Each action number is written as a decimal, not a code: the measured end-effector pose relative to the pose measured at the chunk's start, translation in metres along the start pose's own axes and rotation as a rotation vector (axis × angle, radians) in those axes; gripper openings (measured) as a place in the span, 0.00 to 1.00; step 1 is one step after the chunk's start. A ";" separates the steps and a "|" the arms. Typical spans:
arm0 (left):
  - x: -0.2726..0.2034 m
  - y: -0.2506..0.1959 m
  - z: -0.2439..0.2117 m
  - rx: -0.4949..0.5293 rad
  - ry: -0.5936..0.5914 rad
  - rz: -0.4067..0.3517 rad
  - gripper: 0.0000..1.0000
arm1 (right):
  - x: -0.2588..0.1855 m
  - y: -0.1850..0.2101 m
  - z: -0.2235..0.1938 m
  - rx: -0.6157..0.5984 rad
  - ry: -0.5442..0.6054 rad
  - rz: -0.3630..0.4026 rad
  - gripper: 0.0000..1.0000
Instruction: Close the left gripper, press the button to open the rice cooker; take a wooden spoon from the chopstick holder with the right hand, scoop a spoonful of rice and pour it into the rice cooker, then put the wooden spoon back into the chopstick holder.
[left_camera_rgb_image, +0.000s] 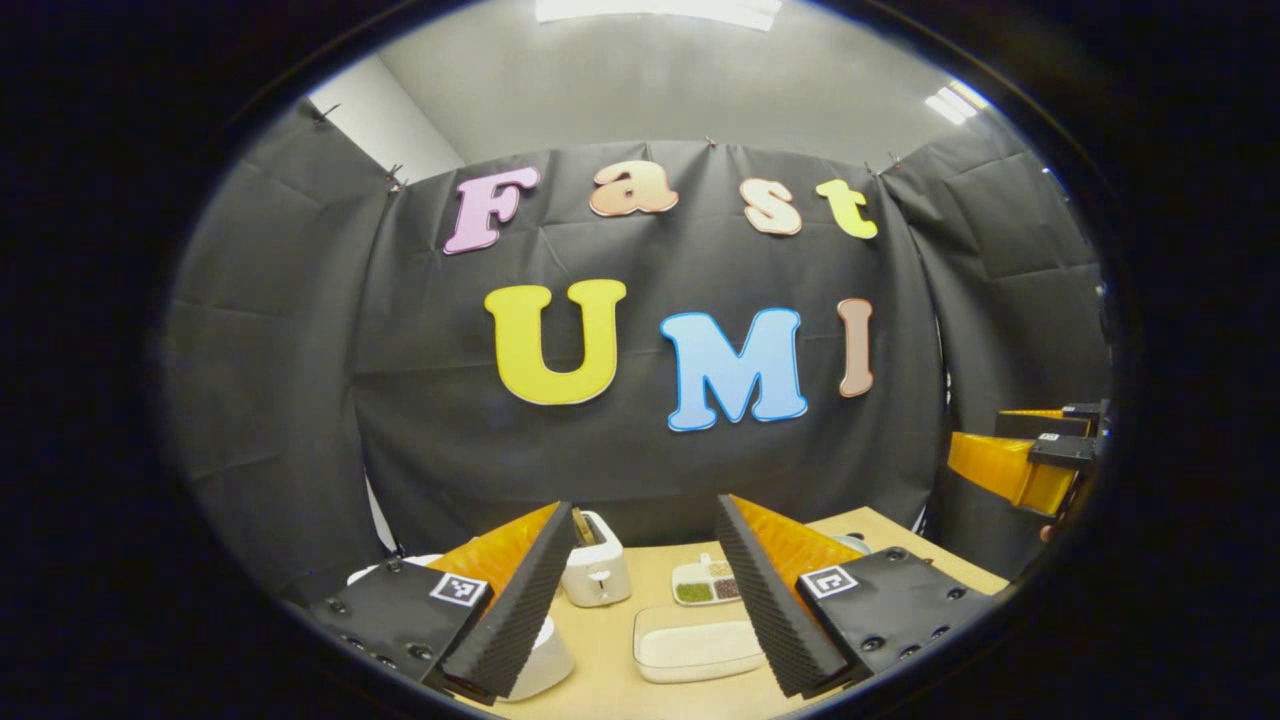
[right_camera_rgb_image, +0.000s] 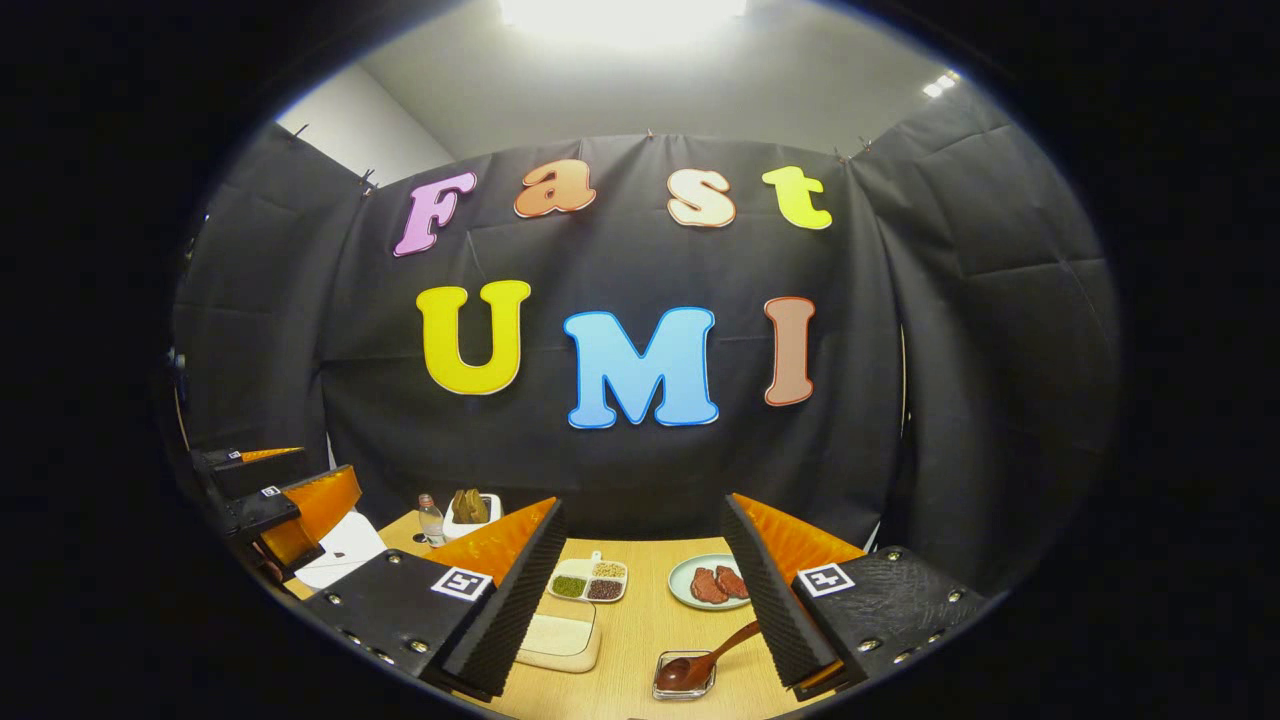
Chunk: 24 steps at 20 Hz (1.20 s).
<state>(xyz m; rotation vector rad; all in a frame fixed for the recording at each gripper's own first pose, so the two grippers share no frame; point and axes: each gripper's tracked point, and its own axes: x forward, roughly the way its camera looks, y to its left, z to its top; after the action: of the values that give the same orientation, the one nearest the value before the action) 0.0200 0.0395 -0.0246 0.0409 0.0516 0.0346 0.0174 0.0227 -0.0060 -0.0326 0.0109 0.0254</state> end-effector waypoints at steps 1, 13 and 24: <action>0.001 0.006 -0.003 -0.008 0.009 0.006 0.98 | 0.001 0.000 -0.002 0.002 0.004 0.001 0.95; 0.020 0.138 -0.133 -0.192 0.405 0.157 0.09 | 0.012 0.000 -0.025 -0.012 0.057 0.008 0.95; 0.053 0.212 -0.232 -0.244 0.662 0.239 0.09 | 0.026 -0.007 -0.044 -0.013 0.112 -0.002 0.95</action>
<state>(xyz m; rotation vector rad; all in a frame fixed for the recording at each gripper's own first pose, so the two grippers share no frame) 0.0537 0.2628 -0.2499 -0.2111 0.7040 0.2930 0.0433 0.0149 -0.0500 -0.0469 0.1229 0.0218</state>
